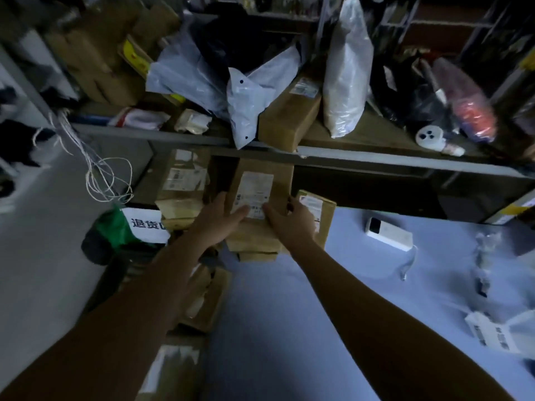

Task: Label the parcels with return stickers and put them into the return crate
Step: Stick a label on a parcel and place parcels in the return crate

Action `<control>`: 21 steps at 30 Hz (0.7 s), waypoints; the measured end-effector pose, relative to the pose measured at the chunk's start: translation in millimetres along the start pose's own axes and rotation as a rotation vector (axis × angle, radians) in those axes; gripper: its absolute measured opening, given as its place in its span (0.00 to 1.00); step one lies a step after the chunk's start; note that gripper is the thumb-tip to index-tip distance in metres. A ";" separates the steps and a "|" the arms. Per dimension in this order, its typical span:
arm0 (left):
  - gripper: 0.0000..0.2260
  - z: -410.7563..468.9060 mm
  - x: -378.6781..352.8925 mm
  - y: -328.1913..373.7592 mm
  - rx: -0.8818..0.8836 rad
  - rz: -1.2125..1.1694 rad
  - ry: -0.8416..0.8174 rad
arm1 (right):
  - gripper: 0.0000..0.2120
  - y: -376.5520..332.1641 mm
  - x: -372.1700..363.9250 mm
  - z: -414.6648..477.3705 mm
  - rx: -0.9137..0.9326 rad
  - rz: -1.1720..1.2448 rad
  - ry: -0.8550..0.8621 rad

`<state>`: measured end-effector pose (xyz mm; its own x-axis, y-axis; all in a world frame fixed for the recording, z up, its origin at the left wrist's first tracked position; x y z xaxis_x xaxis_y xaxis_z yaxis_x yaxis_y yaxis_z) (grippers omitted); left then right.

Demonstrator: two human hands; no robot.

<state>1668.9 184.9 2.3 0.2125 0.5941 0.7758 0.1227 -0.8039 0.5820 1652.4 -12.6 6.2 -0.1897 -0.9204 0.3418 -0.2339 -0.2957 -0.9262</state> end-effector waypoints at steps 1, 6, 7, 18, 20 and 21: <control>0.23 -2.8 -0.4 4.4 0.009 -0.003 0.029 | 0.29 2.3 2.8 2.7 0.009 0.015 -0.018; 0.23 -18.1 -8.7 17.9 0.050 0.009 0.135 | 0.28 7.4 22.7 9.5 0.004 0.072 -0.121; 0.24 -23.6 -10.7 22.1 0.053 0.022 0.152 | 0.29 9.7 27.4 9.2 0.003 0.089 -0.126; 0.25 -117.9 -78.5 125.5 -0.232 -0.070 0.239 | 0.20 49.9 151.6 -73.3 0.029 0.287 0.010; 0.25 -137.5 -109.6 141.0 -0.275 -0.140 0.191 | 0.19 69.2 183.0 -87.8 0.012 0.260 0.037; 0.26 -145.8 -127.8 146.4 -0.287 -0.162 0.156 | 0.20 80.4 197.7 -95.7 -0.004 0.258 0.044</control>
<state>1518.4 -4.5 23.9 0.0590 0.7280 0.6830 -0.1389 -0.6716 0.7278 1504.8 -193.8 14.6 -0.2845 -0.9534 0.1007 -0.1764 -0.0511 -0.9830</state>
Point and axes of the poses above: each hand's wrist, its own z-axis towards the middle knuckle, its own x-axis out of the back of the hand, y = z × x, the point moved 8 cm from there along z, towards the middle knuckle, and after that the axes turned 15 degrees about z, right-handed, at the moved point
